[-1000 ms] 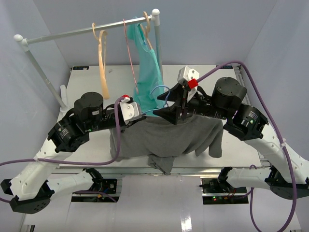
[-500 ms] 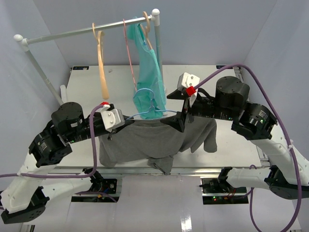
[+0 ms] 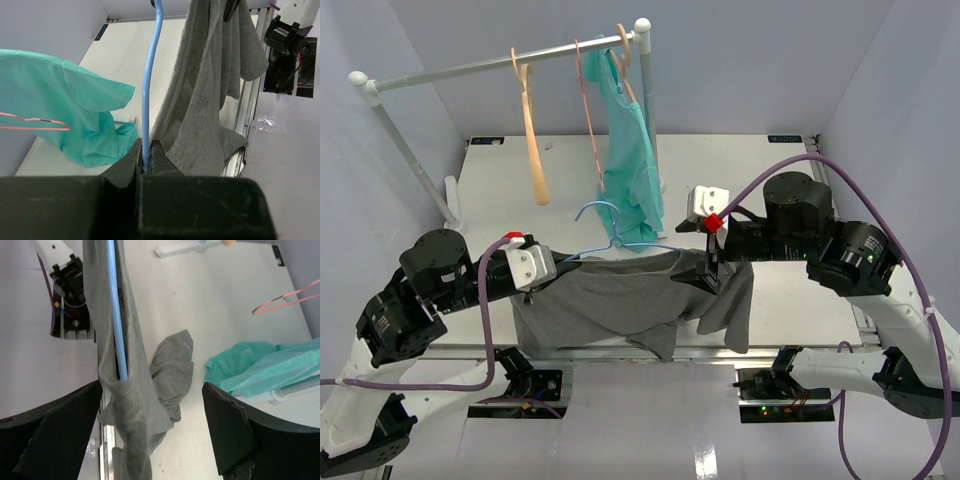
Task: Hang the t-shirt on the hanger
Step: Place the hanger at the clothesline.
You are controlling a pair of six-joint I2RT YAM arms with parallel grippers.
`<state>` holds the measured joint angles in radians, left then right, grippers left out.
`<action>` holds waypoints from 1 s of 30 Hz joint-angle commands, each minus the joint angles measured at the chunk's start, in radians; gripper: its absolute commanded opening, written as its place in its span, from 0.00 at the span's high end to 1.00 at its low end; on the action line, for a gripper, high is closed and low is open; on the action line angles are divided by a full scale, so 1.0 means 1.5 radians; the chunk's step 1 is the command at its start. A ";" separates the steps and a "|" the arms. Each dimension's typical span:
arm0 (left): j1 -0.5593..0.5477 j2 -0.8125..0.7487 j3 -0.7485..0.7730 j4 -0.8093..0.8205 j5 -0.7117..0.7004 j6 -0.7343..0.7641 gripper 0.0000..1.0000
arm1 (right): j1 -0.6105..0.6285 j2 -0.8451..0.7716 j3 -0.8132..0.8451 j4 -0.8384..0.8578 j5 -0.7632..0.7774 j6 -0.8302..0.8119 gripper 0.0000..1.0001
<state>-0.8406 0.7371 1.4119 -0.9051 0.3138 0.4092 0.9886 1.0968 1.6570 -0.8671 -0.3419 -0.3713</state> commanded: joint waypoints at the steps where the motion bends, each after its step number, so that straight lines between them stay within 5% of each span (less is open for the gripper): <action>1: 0.000 -0.018 -0.003 0.012 0.001 0.005 1.00 | -0.001 -0.021 -0.034 -0.007 -0.004 0.003 0.17; 4: 0.000 -0.013 -0.002 0.017 0.004 0.004 1.00 | -0.001 0.006 -0.029 0.001 -0.006 0.018 0.45; 7: 0.000 -0.008 -0.003 0.037 -0.009 -0.003 1.00 | 0.000 0.039 -0.001 0.014 -0.008 0.029 0.87; 8: -0.001 -0.006 -0.005 0.047 -0.016 -0.005 1.00 | 0.001 0.051 0.017 0.017 -0.007 0.035 0.92; 12: 0.000 0.026 0.021 0.068 -0.052 -0.001 1.00 | 0.004 0.104 0.105 0.029 0.049 0.065 0.92; 19: 0.000 0.074 0.181 0.223 -0.100 0.000 1.00 | 0.003 0.224 0.482 0.042 0.170 0.095 0.92; 23: 0.000 0.141 0.305 0.171 -0.047 -0.021 1.00 | 0.003 0.173 0.427 0.096 0.137 0.078 0.92; 30: 0.000 0.097 0.193 0.176 -0.026 -0.037 1.00 | 0.004 0.049 0.156 0.163 0.109 0.107 0.92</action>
<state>-0.8352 0.9431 1.7727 -0.7259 0.2210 0.4229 1.0018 1.2200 2.0659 -0.7190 -0.2180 -0.2686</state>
